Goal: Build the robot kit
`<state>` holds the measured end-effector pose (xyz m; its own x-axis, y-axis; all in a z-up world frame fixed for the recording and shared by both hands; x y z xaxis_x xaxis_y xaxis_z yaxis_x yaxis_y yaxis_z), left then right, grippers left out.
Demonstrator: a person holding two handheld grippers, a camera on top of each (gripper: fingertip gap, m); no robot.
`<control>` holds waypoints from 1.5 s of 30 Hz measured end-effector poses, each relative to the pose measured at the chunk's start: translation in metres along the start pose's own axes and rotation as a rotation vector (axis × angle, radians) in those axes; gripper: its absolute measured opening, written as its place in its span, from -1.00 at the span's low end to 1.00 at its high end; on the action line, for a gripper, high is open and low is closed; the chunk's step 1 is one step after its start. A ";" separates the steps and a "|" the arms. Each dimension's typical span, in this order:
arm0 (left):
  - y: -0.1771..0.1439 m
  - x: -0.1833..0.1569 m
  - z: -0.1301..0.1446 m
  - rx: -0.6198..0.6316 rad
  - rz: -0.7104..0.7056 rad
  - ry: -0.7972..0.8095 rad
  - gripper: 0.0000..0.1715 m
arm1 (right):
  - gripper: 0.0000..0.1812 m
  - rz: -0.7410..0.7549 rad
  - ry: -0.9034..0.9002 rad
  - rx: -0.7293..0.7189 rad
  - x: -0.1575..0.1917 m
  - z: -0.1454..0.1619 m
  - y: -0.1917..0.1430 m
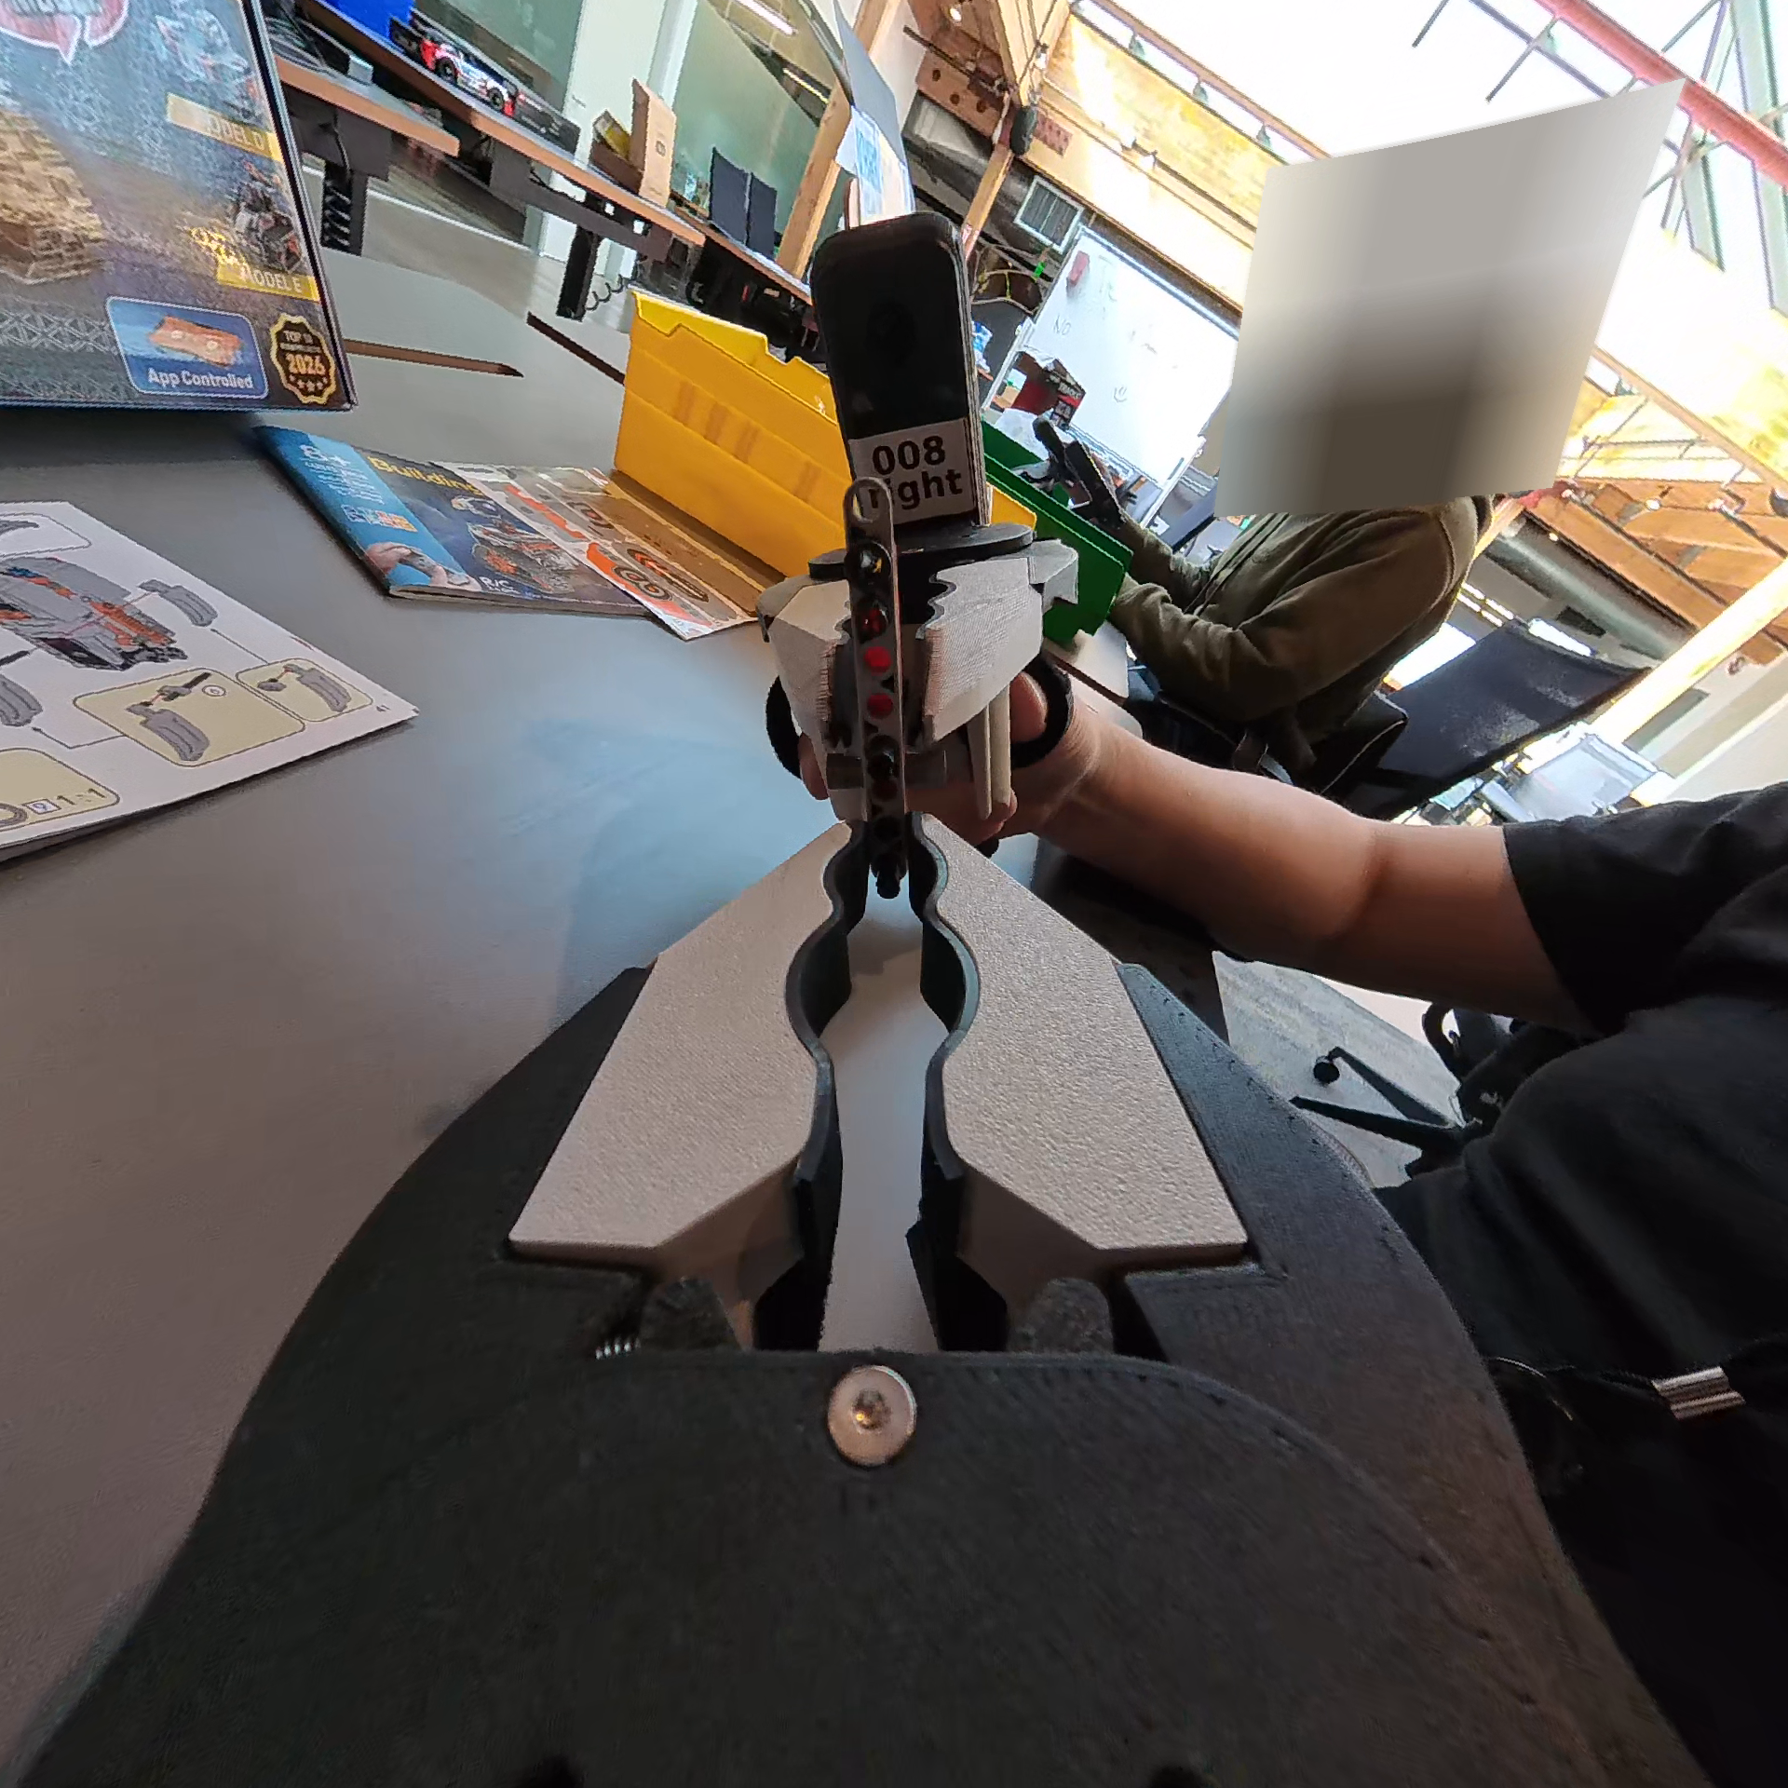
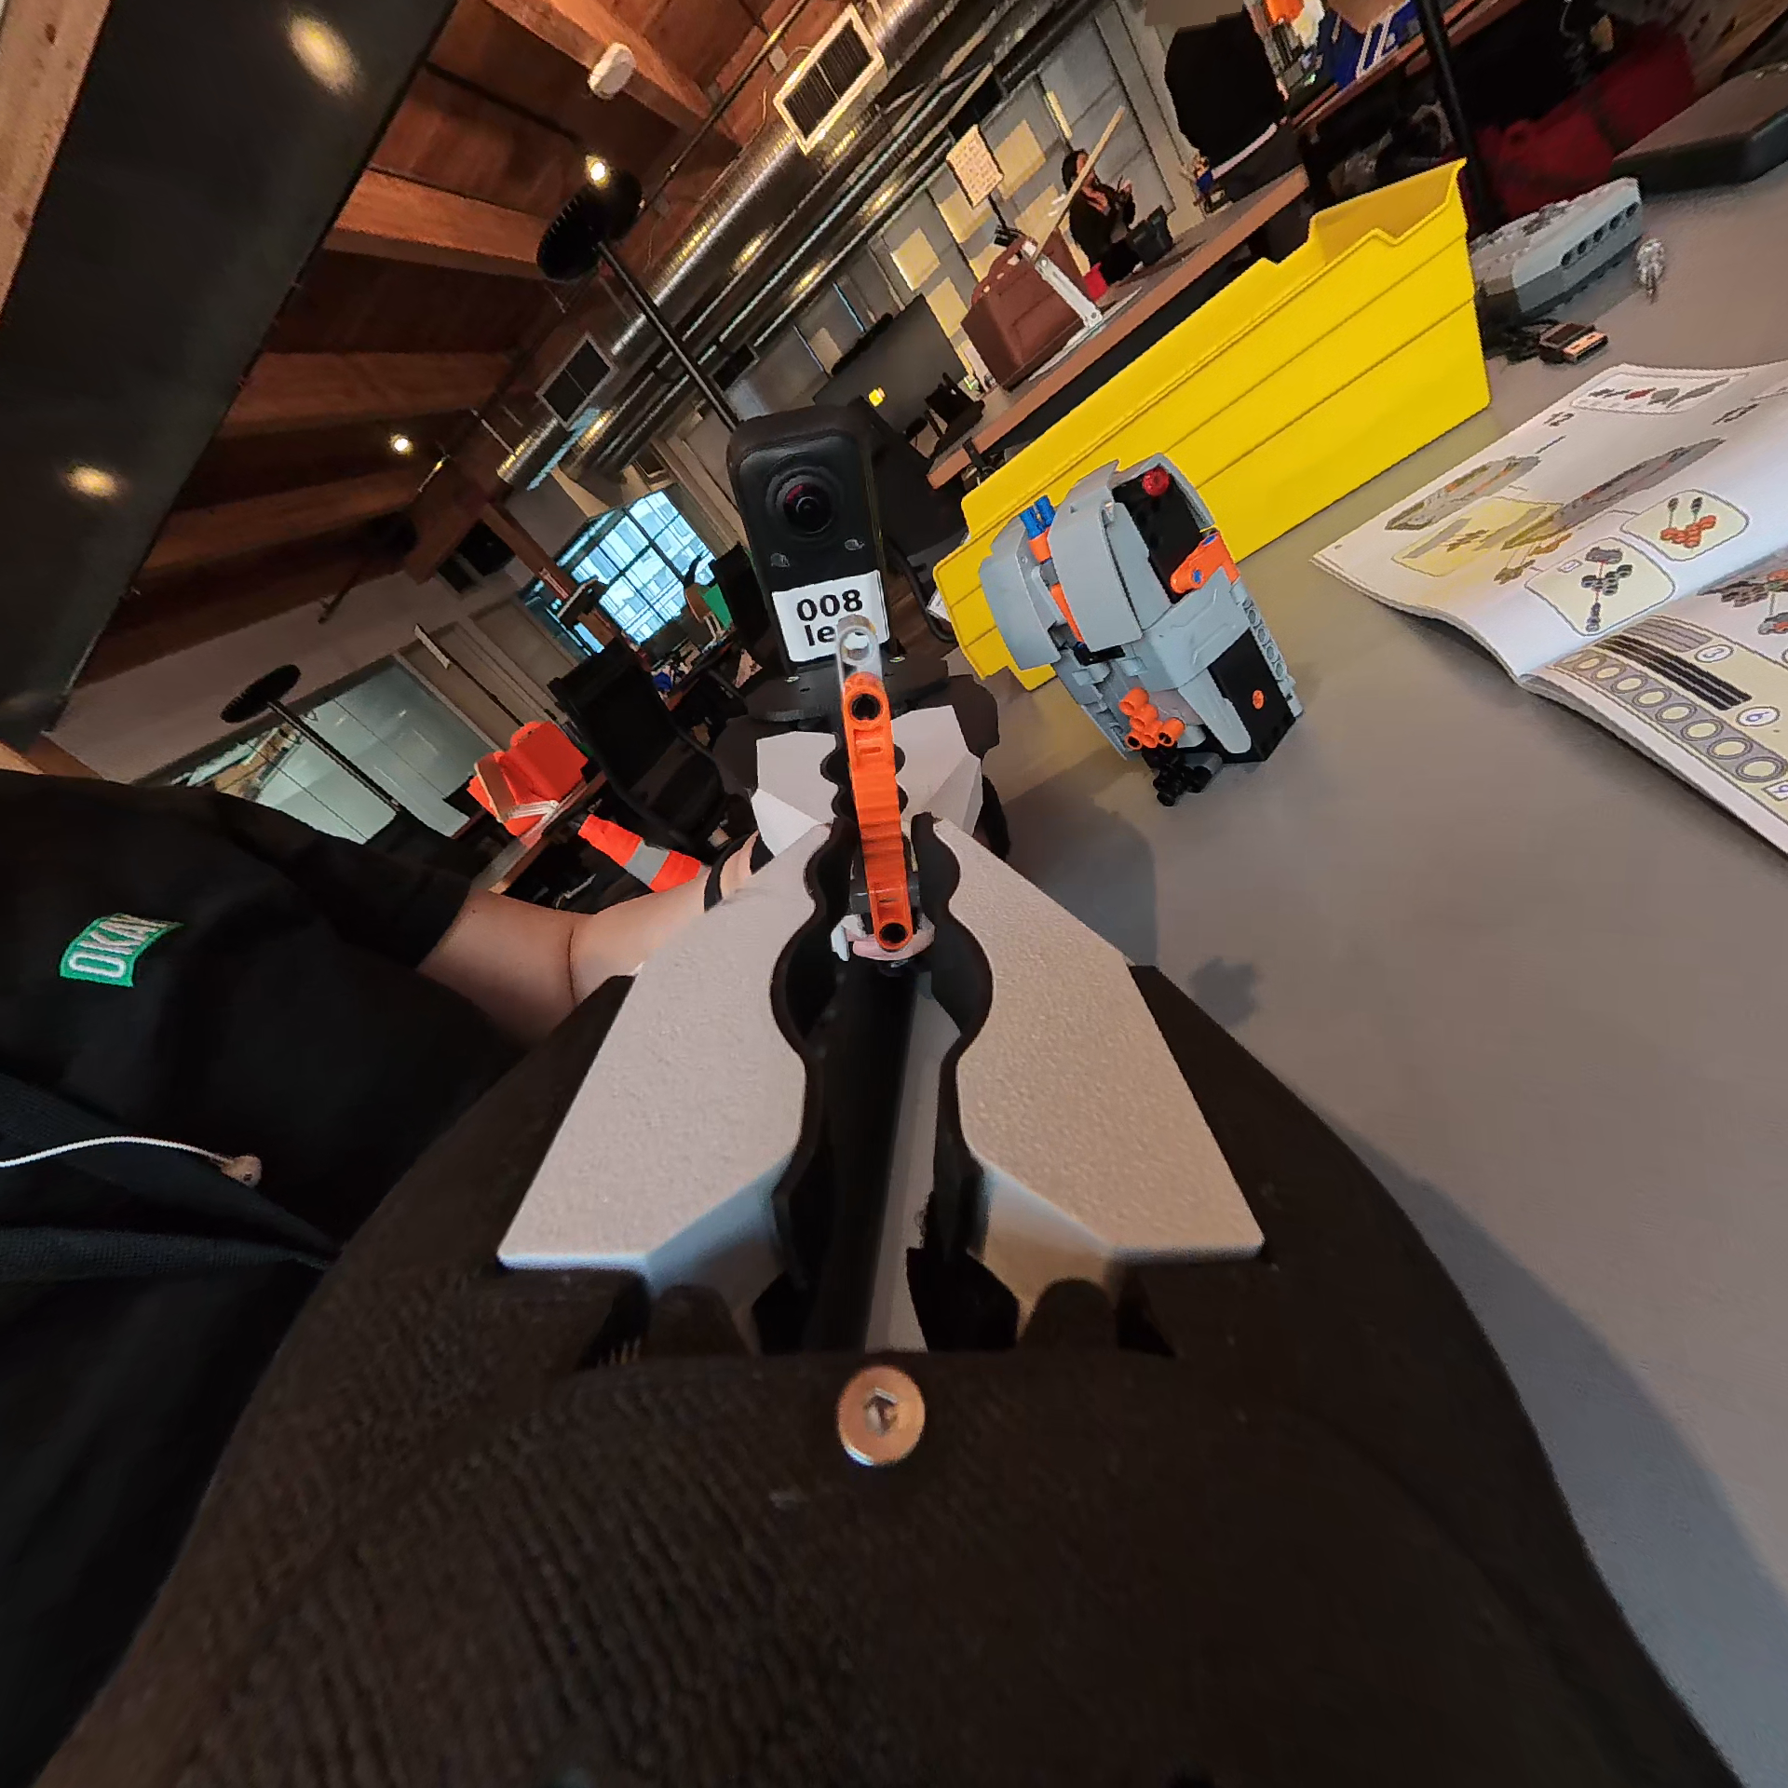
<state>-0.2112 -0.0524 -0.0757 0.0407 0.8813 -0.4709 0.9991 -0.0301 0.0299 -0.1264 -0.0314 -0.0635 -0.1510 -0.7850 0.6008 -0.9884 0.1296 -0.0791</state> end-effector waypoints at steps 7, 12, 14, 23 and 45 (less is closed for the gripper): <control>-0.001 0.000 -0.001 -0.006 0.001 -0.001 -0.93 | -0.86 0.005 0.000 0.002 -0.001 0.001 0.001; 0.000 0.000 0.000 0.002 0.005 -0.002 -0.93 | -0.91 -0.005 -0.003 -0.002 0.001 0.001 0.001; 0.000 0.000 0.000 0.004 0.007 -0.001 -0.93 | -0.92 -0.005 -0.002 0.003 0.001 0.001 0.001; 0.000 0.000 0.000 0.008 0.003 -0.001 -0.93 | -0.91 0.002 -0.008 0.016 0.000 0.002 0.001; -0.158 -0.027 -0.046 -0.175 -0.825 0.521 -0.10 | -0.92 0.146 0.012 -0.233 -0.022 -0.033 -0.033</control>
<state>-0.3707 -0.0501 -0.0275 -0.7192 0.6935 0.0424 0.6946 0.7192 0.0171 -0.0896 0.0015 -0.0479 -0.2900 -0.7409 0.6057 -0.9258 0.3776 0.0187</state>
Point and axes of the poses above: each gripper's, where its closed fingertips meet, y out along the fingers, z out of its underside, x = y × z across the jaws, the point moved 5 cm from there along -y, back along the fingers, and after that the axes turned 11 degrees about z, right-handed, at the moved point
